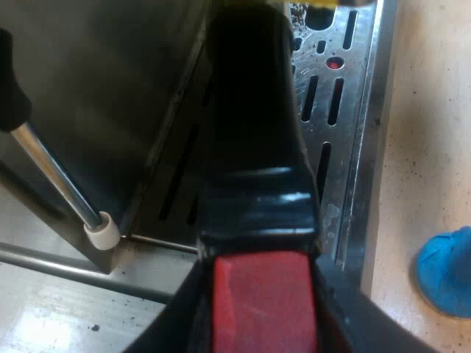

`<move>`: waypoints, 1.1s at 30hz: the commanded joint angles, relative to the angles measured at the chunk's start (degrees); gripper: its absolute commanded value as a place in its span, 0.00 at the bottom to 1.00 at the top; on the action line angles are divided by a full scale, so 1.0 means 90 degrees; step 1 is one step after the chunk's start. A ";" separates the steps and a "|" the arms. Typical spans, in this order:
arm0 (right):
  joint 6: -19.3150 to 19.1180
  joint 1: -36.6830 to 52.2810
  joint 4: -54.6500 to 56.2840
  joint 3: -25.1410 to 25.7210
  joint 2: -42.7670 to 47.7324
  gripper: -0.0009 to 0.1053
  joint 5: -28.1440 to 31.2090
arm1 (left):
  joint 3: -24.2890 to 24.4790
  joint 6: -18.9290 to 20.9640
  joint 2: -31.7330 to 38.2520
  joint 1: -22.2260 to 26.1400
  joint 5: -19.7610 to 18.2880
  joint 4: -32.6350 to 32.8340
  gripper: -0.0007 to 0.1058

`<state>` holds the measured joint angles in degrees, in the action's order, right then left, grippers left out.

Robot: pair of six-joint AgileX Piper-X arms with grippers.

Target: Put the handle in the coffee machine

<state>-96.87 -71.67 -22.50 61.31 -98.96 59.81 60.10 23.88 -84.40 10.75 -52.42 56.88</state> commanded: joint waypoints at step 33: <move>-0.0123 0.0010 -0.0088 0.0011 0.0026 0.98 0.0067 | 0.0099 0.0480 0.0224 -0.0012 -0.0734 -0.0388 0.01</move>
<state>-97.25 -71.67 -22.98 61.31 -98.96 59.81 60.23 26.38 -83.64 10.75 -52.84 55.22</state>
